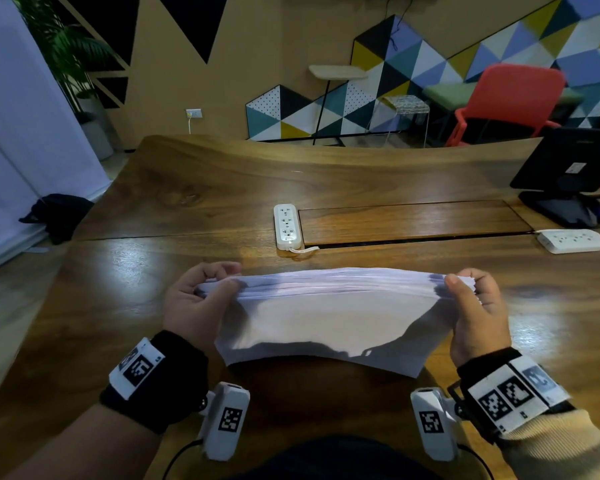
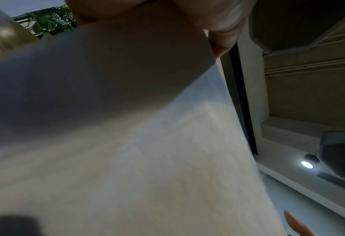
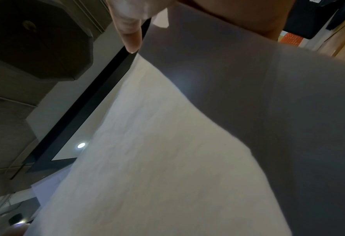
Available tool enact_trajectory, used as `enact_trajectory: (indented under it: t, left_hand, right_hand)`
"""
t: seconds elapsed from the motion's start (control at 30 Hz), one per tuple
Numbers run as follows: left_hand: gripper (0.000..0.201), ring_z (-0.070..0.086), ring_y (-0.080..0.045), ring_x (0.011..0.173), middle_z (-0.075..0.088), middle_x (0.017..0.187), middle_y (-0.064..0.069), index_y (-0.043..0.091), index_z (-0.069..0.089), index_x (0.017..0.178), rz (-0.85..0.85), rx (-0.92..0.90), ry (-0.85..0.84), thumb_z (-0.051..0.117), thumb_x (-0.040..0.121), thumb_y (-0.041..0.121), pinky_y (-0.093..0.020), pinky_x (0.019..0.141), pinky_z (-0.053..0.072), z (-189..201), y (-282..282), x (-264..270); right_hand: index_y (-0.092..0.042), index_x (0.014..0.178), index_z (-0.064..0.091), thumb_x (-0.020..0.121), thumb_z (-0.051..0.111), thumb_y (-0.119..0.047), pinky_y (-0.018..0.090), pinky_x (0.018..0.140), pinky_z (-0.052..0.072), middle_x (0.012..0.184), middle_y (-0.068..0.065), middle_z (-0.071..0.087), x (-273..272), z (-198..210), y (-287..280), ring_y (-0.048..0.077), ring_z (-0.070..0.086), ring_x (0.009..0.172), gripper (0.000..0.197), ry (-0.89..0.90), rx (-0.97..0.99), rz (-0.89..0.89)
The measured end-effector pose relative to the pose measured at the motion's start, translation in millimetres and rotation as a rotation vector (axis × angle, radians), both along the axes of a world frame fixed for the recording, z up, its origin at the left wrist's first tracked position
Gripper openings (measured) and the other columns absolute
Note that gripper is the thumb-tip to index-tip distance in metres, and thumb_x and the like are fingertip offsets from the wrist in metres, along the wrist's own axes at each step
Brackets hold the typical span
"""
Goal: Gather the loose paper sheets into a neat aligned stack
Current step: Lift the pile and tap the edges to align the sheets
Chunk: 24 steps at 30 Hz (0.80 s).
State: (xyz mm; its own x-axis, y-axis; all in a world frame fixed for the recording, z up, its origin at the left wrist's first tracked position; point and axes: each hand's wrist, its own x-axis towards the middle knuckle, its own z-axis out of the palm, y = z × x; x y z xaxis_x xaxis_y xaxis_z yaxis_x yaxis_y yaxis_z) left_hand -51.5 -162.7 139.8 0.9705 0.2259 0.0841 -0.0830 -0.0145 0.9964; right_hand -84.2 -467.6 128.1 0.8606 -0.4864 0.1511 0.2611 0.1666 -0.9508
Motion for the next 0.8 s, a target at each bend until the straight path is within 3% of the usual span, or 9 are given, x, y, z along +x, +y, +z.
enact_trajectory:
  t: [0.1,0.17,0.3,0.4,0.47,0.5,0.6,0.7,0.8]
  left_hand:
    - [0.02,0.063,-0.011,0.079,0.067,0.086,-0.001,0.008,0.058,0.063,-0.042,-0.069,-0.012,0.068,0.06,0.025,-0.019,0.063,0.05,1,0,1]
    - [0.018,0.062,-0.012,0.074,0.066,0.082,-0.002,-0.001,0.056,0.069,-0.006,-0.056,-0.007,0.066,0.071,0.013,-0.011,0.057,0.048,1,-3,2]
    - [0.03,0.064,-0.007,0.074,0.07,0.077,0.005,0.019,0.045,0.062,0.039,-0.067,-0.014,0.058,0.078,-0.003,-0.02,0.067,0.049,2,-4,6]
    - [0.021,0.064,-0.004,0.078,0.07,0.087,0.006,0.025,0.05,0.077,-0.029,-0.046,-0.023,0.07,0.072,0.028,-0.024,0.07,0.047,-4,4,6]
    - [0.06,0.067,-0.005,0.076,0.072,0.085,0.002,0.026,0.051,0.087,-0.168,-0.073,0.03,0.081,0.042,0.053,-0.023,0.065,0.052,-13,10,4]
    - [0.07,0.068,-0.006,0.075,0.071,0.084,0.0,0.026,0.052,0.089,-0.219,-0.036,0.071,0.083,0.032,0.055,-0.022,0.063,0.054,-17,10,1]
    - [0.035,0.064,-0.018,0.076,0.066,0.079,0.001,0.025,0.061,0.079,-0.163,0.079,0.181,0.085,0.054,0.021,-0.027,0.065,0.053,-21,1,-8]
    - [0.022,0.06,-0.015,0.067,0.063,0.069,0.004,0.024,0.061,0.067,-0.055,0.106,0.183,0.076,0.069,0.007,-0.013,0.05,0.047,-12,-12,-10]
    - [0.023,0.061,-0.011,0.065,0.063,0.069,0.003,0.021,0.061,0.068,-0.048,0.008,0.11,0.075,0.067,0.004,-0.02,0.052,0.047,8,-16,-14]
  right_hand:
    - [-0.029,0.07,0.054,0.029,0.082,-0.064,0.01,0.051,0.047,0.056,-0.013,0.064,1,-3,-1,-0.002,0.059,0.053,0.061,0.016,0.033,-0.01]
    - [-0.029,0.066,0.055,0.028,0.081,-0.065,0.01,0.049,0.046,0.054,-0.014,0.062,2,-4,-1,-0.003,0.057,0.052,0.059,0.031,0.038,-0.023]
    - [-0.027,0.07,0.049,0.034,0.08,-0.062,0.009,0.052,0.046,0.053,-0.015,0.062,4,-6,1,-0.005,0.057,0.051,0.059,0.032,0.018,-0.066]
    - [-0.024,0.074,0.048,0.076,0.069,-0.033,0.016,0.063,0.045,0.053,-0.018,0.064,6,-8,0,-0.008,0.058,0.054,0.023,0.08,0.021,-0.114]
    - [-0.023,0.075,0.05,0.087,0.059,-0.016,0.017,0.064,0.04,0.052,-0.02,0.064,8,-9,0,-0.01,0.057,0.054,0.017,0.121,0.014,-0.152]
    - [-0.023,0.076,0.051,0.086,0.06,-0.022,0.016,0.064,0.041,0.054,-0.02,0.065,7,-10,-1,-0.01,0.057,0.055,0.013,0.129,0.019,-0.137]
    - [-0.018,0.083,0.058,0.059,0.065,-0.056,0.008,0.062,0.044,0.063,-0.016,0.068,5,-8,6,-0.011,0.059,0.062,0.045,0.176,0.04,-0.14]
    - [-0.015,0.075,0.056,0.082,0.059,-0.042,0.005,0.05,0.04,0.059,-0.006,0.056,7,-1,12,-0.01,0.05,0.042,0.028,0.201,-0.012,-0.197]
    - [-0.019,0.067,0.051,0.085,0.055,-0.043,0.005,0.04,0.034,0.06,-0.003,0.042,7,19,15,-0.006,0.042,0.036,0.03,0.152,-0.085,-0.277]
